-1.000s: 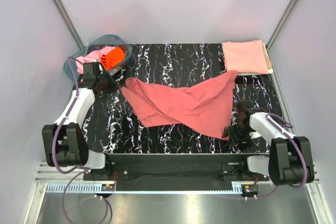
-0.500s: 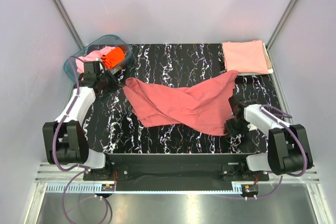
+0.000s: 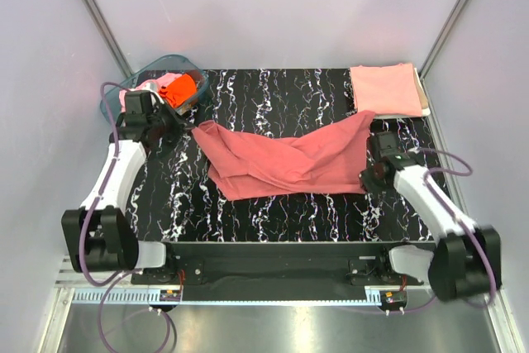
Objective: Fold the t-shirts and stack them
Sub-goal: Flatten the tshirt out
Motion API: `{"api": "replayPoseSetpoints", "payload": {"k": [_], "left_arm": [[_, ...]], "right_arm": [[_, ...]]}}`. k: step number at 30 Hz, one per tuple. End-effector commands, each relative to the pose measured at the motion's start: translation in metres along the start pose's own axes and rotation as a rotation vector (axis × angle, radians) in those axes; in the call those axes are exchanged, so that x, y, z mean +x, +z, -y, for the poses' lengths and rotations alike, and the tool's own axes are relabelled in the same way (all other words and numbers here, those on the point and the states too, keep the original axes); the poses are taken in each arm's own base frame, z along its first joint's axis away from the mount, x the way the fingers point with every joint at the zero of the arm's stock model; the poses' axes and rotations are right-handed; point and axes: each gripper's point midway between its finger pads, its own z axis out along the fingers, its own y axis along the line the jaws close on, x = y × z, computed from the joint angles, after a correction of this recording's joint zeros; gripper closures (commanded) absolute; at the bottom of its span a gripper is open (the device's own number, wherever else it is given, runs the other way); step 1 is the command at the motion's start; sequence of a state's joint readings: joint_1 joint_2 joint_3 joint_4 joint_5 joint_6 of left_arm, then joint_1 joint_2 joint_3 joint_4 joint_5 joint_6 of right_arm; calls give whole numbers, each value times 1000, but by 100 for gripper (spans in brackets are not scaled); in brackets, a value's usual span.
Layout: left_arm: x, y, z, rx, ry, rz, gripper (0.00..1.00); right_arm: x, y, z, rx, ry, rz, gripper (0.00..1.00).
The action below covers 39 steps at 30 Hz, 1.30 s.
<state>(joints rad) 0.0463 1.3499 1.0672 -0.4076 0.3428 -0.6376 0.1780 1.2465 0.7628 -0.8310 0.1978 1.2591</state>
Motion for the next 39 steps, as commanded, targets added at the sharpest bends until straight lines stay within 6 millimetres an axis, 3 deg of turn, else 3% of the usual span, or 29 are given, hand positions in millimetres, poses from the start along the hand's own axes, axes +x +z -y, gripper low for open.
{"api": "replayPoseSetpoints", "payload": {"k": [1, 5, 6, 7, 8, 9, 10, 11, 12, 14, 15, 17, 18, 22, 25, 27, 28, 30, 31, 33, 34, 36, 37, 38, 39], "left_arm": [[-27, -36, 57, 168, 73, 93, 100], [-30, -72, 93, 257, 80, 133, 100], [-29, -83, 112, 300, 98, 140, 100], [-30, -94, 122, 326, 99, 152, 100], [-31, -113, 136, 366, 86, 175, 100], [-37, -135, 154, 421, 97, 204, 100], [-39, -152, 165, 453, 94, 224, 100], [-40, -178, 179, 504, 83, 254, 100], [-47, -210, 197, 560, 95, 304, 100], [-46, -261, 216, 639, 79, 363, 100], [-49, -297, 230, 693, 93, 418, 100], [-41, -343, 242, 761, 87, 458, 100], [-38, -371, 250, 804, 105, 496, 100], [-18, -420, 251, 854, 110, 526, 100], [-15, -428, 253, 869, 112, 528, 100], [-19, -425, 255, 860, 123, 530, 100], [-29, -408, 255, 821, 128, 518, 100], [-37, -389, 257, 797, 139, 488, 100], [-52, -360, 258, 750, 148, 464, 100], [-69, -333, 258, 701, 141, 455, 100], [-84, -302, 256, 650, 149, 441, 100], [-105, -277, 255, 602, 147, 458, 100], [-122, -248, 256, 578, 163, 459, 100], [-131, -237, 260, 578, 175, 465, 100], [-139, -233, 269, 606, 201, 470, 100]], "right_arm": [[-53, -68, -40, -247, -98, 236, 100], [-73, -132, -59, -419, -159, 325, 100], [-81, -164, -68, -508, -154, 357, 100], [-85, -182, -72, -550, -179, 383, 100], [-89, -200, -75, -597, -184, 402, 100], [-95, -241, -80, -695, -188, 441, 100], [-99, -262, -80, -738, -186, 464, 100], [-102, -280, -75, -766, -189, 483, 100], [-108, -321, -71, -859, -176, 526, 100], [-109, -355, -58, -923, -188, 559, 100], [-110, -391, -44, -1008, -170, 588, 100], [-108, -417, -19, -1062, -156, 610, 100], [-110, -442, -3, -1115, -130, 639, 100], [-109, -478, 40, -1186, -86, 686, 100], [-108, -491, 51, -1228, -67, 697, 100], [-109, -486, 38, -1203, -92, 689, 100], [-111, -480, 30, -1178, -115, 693, 100], [-113, -461, 1, -1133, -165, 679, 100], [-116, -467, -14, -1170, -168, 699, 100], [-119, -445, -53, -1129, -206, 670, 100], [-123, -450, -69, -1162, -201, 686, 100], [-128, -431, -112, -1137, -227, 665, 100], [-133, -435, -128, -1161, -221, 679, 100], [-137, -416, -157, -1119, -238, 660, 100], [-140, -420, -171, -1134, -254, 676, 100]]}}
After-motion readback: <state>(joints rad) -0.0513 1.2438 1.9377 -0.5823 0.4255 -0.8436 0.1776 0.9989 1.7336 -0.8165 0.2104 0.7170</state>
